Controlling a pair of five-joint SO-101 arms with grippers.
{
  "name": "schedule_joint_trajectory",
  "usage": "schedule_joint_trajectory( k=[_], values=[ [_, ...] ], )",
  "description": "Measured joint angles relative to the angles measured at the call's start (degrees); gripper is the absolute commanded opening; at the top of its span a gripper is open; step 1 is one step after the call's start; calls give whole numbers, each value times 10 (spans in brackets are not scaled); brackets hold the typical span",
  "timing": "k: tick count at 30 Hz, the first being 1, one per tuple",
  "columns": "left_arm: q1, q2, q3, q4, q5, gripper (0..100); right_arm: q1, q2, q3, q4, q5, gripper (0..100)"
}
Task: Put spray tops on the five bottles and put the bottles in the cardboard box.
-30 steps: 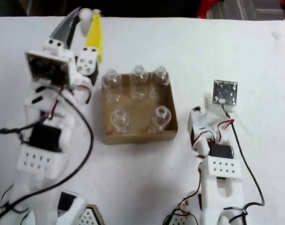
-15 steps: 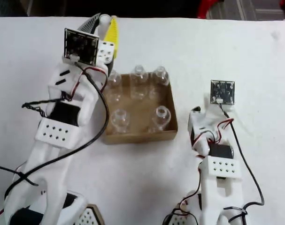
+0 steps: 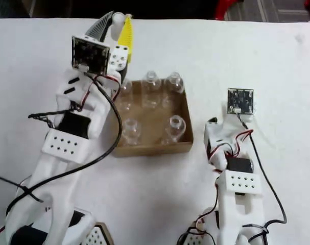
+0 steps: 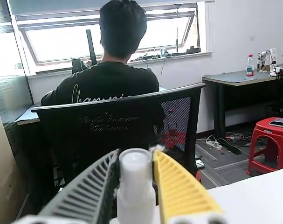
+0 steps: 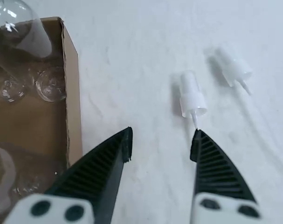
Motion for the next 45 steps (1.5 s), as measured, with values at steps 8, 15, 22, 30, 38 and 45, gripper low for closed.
schedule_joint_trajectory(
  k=[8,15,22,30,38,45],
  values=[
    [0,1,22,-18,0,22,-1,0,0,0,4,183],
    [1,1,53,-23,0,22,-1,0,0,0,4,183],
    [1,1,71,-23,0,22,-1,0,0,0,4,183],
    [1,0,104,-24,-1,24,-1,0,0,0,4,183],
    [0,72,161,-145,-1,23,-1,0,0,0,4,183],
    [0,94,195,-214,37,23,-1,0,0,0,4,183]
  ],
)
